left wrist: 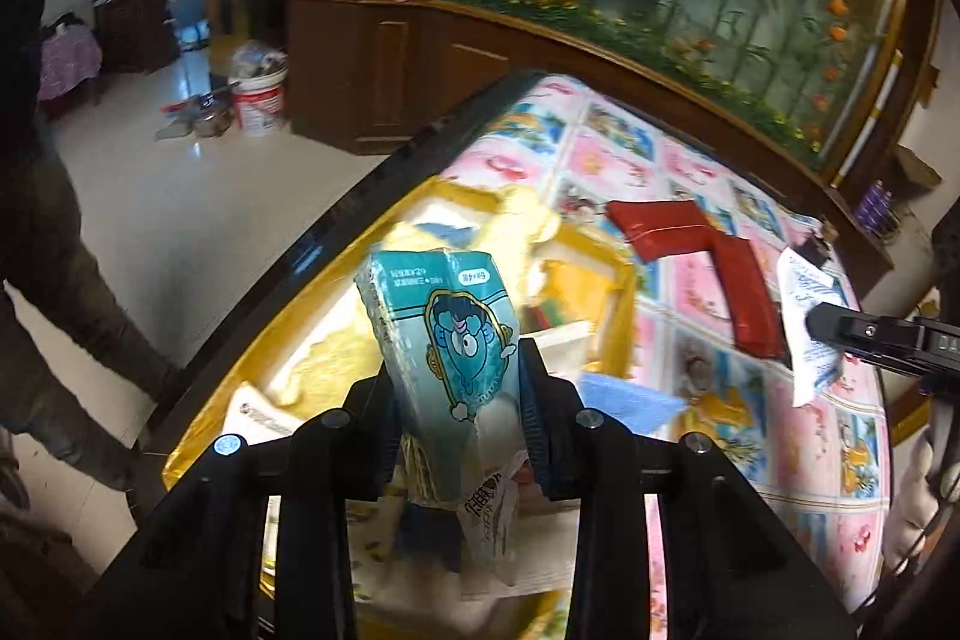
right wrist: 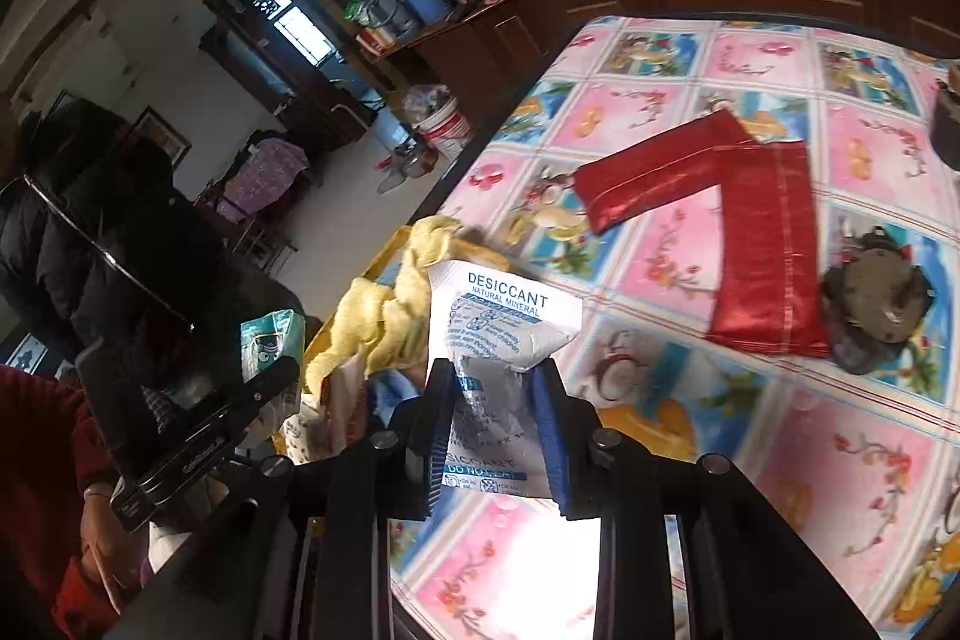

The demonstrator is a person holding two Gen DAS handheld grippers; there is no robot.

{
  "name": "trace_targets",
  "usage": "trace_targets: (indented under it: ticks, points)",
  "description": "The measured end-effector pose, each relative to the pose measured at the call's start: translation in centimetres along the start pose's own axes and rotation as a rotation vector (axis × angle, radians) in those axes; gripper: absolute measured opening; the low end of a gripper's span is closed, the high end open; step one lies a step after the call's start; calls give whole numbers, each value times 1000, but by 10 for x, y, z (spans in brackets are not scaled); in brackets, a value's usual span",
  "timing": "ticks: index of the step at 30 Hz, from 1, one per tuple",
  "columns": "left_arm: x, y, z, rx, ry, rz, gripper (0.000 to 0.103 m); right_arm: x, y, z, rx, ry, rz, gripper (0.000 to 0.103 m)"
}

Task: Organize soft objects
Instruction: 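Lower the teal packet and desiccant packet into the tray and open both tools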

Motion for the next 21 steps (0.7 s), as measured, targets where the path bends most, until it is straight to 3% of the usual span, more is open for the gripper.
trace_targets:
  ticks: [14, 19, 21]
  points:
    - [-30, 11, -26, 12, -53, -36, 36, -67, -10, -94, 168, 27, -34, 28]
    - [-28, 11, -25, 13, -36, -19, 47, -86, -17, -106, 196, 48, -10, 29]
    - [-25, 10, -23, 3, -31, -6, 47, -84, -17, -102, 205, 86, 5, 35]
Point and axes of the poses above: each gripper's, at about its wrist camera, not at the fingertips, and x roughly against the way its jaws point, z to its right, y to its underside, the point moved 6 cm from there along -x, roughly the way its jaws point, and after that the axes turned 15 degrees about y, right-handed, at the moved point
